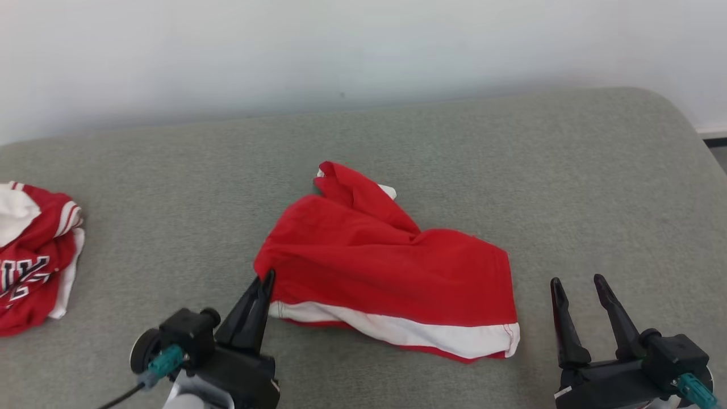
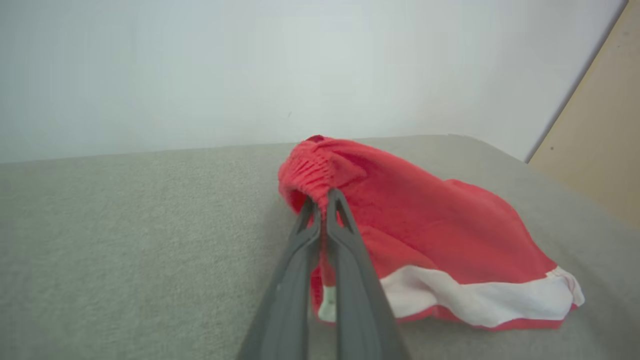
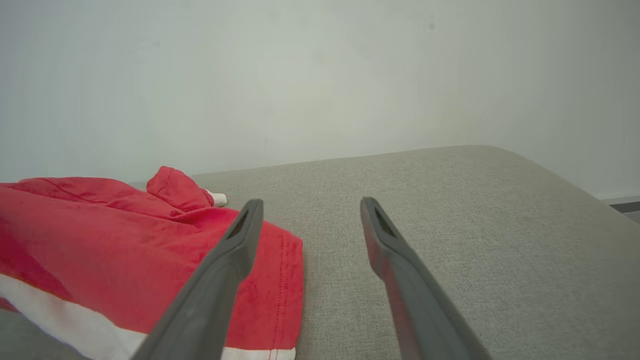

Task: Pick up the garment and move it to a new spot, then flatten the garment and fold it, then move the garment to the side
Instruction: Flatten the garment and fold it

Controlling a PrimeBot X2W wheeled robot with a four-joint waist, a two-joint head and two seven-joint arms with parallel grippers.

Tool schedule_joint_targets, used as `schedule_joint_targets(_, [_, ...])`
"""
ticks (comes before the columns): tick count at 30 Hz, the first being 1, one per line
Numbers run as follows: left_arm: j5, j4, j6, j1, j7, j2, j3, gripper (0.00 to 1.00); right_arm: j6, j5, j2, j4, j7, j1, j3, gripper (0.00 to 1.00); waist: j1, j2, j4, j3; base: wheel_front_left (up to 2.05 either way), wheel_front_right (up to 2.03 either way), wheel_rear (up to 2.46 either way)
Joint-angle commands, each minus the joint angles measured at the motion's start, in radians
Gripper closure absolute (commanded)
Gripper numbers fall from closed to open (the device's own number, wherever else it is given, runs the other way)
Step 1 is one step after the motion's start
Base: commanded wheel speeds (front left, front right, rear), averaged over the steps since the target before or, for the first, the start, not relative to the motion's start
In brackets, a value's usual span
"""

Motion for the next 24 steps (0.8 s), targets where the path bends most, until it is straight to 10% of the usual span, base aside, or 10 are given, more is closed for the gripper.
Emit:
schedule_joint_targets(1, [0.008, -0.019, 0.003, 0.025, -0.003, 0.004, -0.001, 1.0, -0.002, 0.004, 0.004, 0.004, 0.0, 0.013, 0.0, 0.0, 0.0, -0.0001, 0.036, -0.022, 0.0, 0.0, 0.0])
schedule_joint_targets(24, [0.014, 0.051, 0.049, 0.098, -0.001, -0.004, 0.006, 1.0, -0.002, 0.005, -0.009, 0.057, 0.0, -0.021, 0.009, 0.0, 0.0, -0.0001, -0.012, 0.001, 0.0, 0.0, 0.0])
